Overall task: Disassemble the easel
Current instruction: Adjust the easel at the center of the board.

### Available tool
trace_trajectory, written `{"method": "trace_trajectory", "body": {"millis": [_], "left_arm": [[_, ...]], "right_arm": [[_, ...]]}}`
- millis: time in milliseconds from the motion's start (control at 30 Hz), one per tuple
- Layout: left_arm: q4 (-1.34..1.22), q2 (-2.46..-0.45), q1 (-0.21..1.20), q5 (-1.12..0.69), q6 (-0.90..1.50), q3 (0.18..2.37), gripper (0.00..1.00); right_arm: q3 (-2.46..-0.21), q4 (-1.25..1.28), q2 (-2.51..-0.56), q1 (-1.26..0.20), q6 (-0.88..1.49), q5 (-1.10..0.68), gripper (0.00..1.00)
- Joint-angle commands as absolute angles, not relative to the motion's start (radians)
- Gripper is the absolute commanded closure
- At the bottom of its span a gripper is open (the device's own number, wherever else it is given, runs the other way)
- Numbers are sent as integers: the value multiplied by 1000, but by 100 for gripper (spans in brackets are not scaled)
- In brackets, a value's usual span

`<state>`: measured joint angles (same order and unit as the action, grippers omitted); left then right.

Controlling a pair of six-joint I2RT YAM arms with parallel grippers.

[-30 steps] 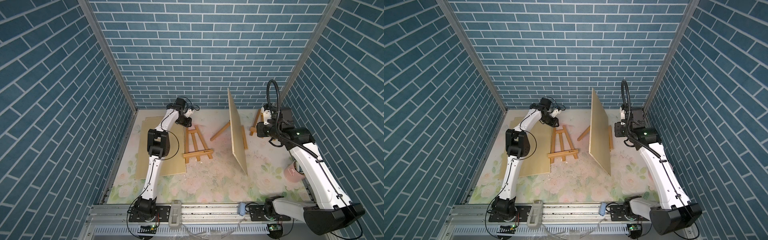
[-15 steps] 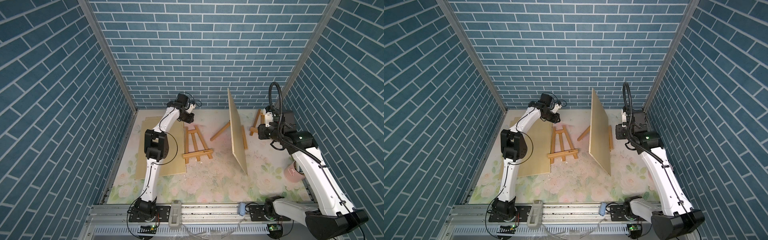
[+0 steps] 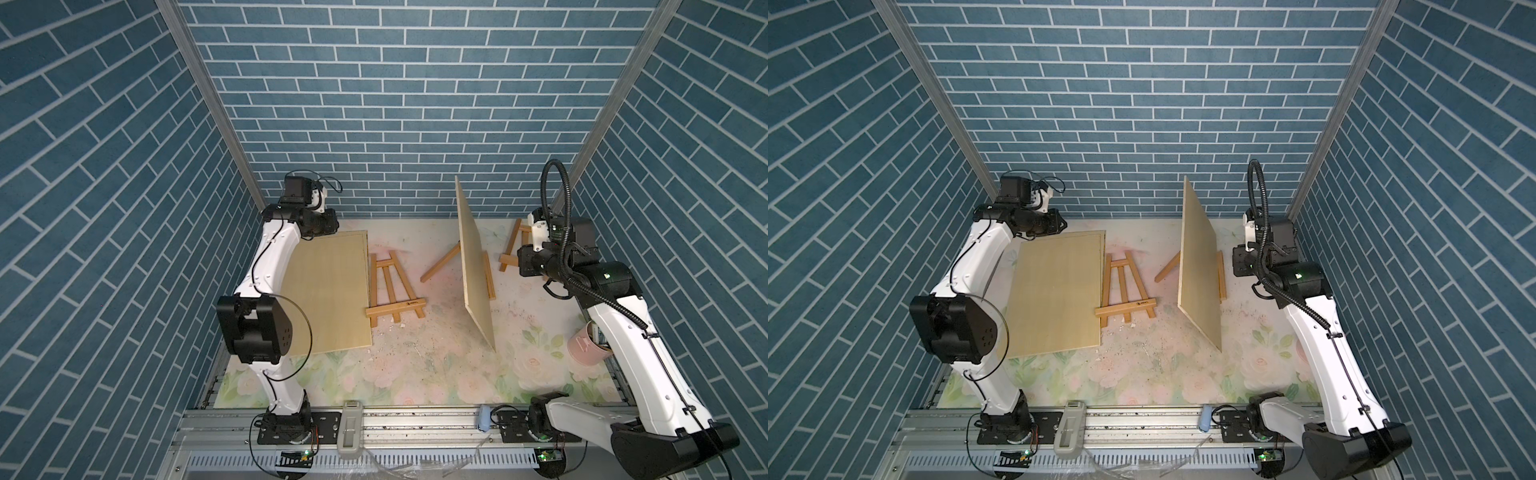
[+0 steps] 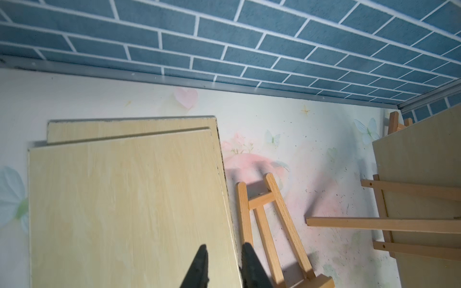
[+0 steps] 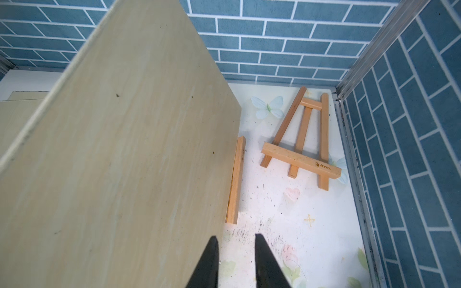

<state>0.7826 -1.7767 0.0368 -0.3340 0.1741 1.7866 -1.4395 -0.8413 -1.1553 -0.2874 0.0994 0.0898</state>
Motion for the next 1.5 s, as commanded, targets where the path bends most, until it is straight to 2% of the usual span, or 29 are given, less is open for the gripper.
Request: {"method": "trace_trajectory", "body": {"millis": [0,133,300,467,600,800,1100,1467], "left_arm": [[798,-1701,34,-336,213,1704,74],[823,-1664,49,-332,289,1609,80],[858,-1665,191,-210,290,1564,83],[670,-1668,325,-216,386,1495,83],[585,-1765,384,-282,456,1553,83],[584,-1866,471,-301,479,1684,84],[658,-1703,480,-252,422,1663,83],[770,-1539,421,-244,400,1653,82]], "right_arm": [[-1494,-849,-1143,-291,53,74,73],[-1515,-837,-1156,-292,45,61,73],[-1531,-849,-1179,-291,81,-7,73],[-1520,-852,-1183,-292,133,19,73],[-1556,-978,-1259,-286,204,114,72],[-1414,-961,-1344,-222,238,-74,70],[-1193,-765,-1386,-52,265,-349,70],[-1057,-539,-1517,22,280,-470,70]]}}
